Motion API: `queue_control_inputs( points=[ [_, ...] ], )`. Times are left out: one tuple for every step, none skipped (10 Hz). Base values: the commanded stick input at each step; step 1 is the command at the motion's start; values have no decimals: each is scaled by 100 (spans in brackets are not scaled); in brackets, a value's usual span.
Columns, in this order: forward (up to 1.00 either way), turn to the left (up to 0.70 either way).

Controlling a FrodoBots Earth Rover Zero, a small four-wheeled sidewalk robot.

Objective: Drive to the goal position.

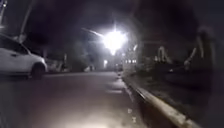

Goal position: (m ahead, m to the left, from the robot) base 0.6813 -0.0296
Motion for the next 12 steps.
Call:
queue_control_inputs(
  points=[
    [6,1],
    [6,1],
    [6,1],
    [6,1],
    [6,1],
    [6,1],
    [6,1],
    [6,1],
    [6,1],
    [6,1],
    [6,1],
    [6,1]
  ],
)
